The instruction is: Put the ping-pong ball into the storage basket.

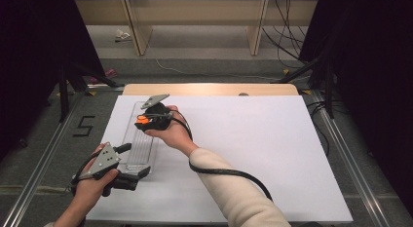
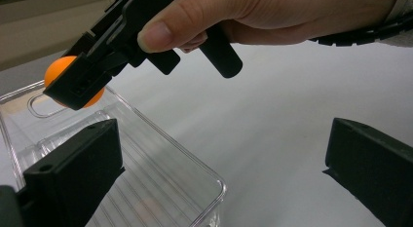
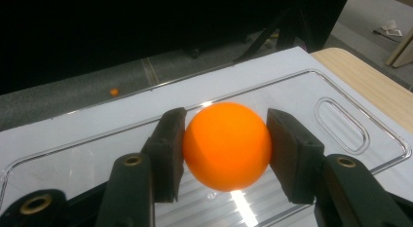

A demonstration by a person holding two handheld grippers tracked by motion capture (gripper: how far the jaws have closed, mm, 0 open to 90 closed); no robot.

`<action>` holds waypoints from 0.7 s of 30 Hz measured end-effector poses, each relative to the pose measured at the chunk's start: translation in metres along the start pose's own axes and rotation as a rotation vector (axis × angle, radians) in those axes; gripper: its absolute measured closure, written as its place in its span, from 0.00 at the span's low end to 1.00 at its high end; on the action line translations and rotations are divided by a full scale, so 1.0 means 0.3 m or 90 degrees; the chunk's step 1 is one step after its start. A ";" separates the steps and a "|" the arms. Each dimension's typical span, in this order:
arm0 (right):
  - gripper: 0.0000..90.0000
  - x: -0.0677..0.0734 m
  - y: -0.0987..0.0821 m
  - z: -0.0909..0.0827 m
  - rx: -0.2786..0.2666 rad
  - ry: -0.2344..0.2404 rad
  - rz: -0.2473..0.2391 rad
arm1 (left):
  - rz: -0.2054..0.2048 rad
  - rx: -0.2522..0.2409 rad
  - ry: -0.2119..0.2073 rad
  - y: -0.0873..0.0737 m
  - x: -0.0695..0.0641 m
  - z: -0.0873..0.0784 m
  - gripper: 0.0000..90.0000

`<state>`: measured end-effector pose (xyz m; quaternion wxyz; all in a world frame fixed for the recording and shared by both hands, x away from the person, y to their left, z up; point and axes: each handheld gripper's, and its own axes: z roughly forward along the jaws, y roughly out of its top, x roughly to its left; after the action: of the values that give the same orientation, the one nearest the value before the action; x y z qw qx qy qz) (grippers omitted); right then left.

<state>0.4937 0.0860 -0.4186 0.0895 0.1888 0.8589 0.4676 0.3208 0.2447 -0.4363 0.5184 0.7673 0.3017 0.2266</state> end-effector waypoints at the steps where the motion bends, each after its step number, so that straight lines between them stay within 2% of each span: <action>1: 0.57 0.001 0.000 0.002 0.000 0.000 0.001 | 0.000 0.000 0.000 0.000 0.000 0.000 0.00; 21: 0.57 0.003 -0.007 0.039 0.012 0.004 0.007 | 0.003 -0.002 0.000 0.000 0.001 0.000 0.00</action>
<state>0.4962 0.0944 -0.4266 0.0823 0.1932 0.8623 0.4608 0.3211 0.2448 -0.4363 0.5189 0.7673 0.2997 0.2283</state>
